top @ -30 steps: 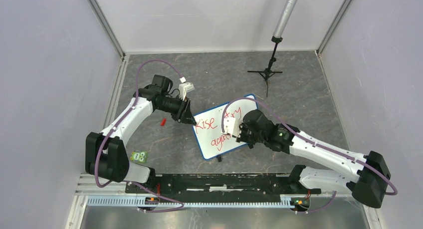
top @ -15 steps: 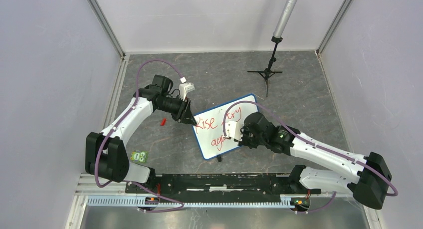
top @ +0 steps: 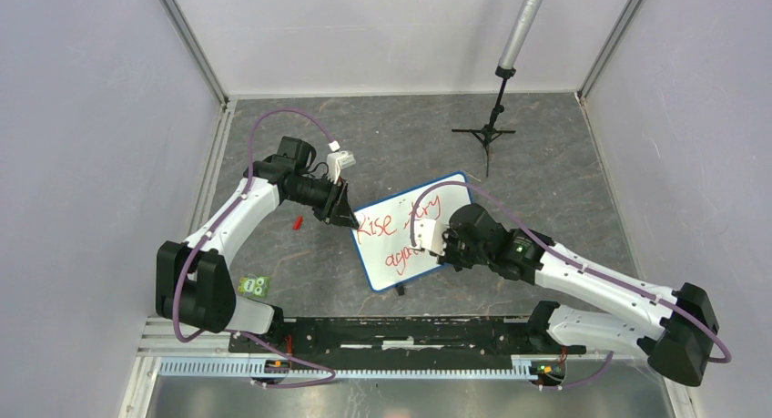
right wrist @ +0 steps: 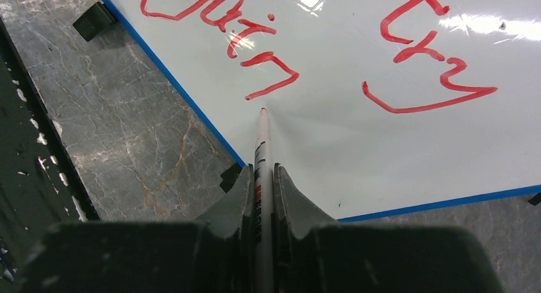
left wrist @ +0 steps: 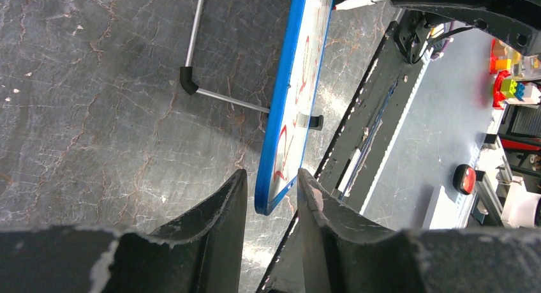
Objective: Write a sentence on the whiteboard
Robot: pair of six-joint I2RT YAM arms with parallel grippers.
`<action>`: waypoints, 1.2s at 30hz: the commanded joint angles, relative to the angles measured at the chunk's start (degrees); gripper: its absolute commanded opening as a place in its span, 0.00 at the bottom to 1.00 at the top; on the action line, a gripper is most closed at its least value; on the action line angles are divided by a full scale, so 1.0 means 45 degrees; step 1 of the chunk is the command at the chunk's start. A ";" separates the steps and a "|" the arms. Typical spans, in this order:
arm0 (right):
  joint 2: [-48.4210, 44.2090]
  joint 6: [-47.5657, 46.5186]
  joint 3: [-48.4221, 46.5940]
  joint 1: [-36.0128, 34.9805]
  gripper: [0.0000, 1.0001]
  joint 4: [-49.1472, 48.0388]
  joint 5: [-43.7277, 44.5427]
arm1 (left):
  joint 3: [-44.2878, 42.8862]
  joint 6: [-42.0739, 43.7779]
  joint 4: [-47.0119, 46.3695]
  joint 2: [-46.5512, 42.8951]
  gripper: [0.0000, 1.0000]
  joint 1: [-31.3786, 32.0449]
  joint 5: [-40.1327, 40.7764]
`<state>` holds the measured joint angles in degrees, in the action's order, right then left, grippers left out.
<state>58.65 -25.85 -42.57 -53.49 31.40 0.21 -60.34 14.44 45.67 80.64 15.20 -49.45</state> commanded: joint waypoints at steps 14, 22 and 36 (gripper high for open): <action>0.0401 -0.0271 -0.0536 0.0047 0.00 -0.0071 0.0539 | -0.0303 -0.0201 -0.0308 0.0019 0.41 0.0050 -0.0085; -0.0260 -0.0350 -0.1992 0.0051 0.00 0.0423 -0.1657 | -0.0461 -0.0506 -0.0305 -0.0347 0.55 0.0019 0.0092; 0.0272 0.0687 -0.4075 0.1340 0.00 0.0481 -0.3556 | -0.3249 0.0059 0.1425 -0.1065 0.74 -0.4279 -0.0669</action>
<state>58.85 -25.26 -57.12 -50.19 34.22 -12.01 -70.46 11.64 47.27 77.60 2.70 -52.05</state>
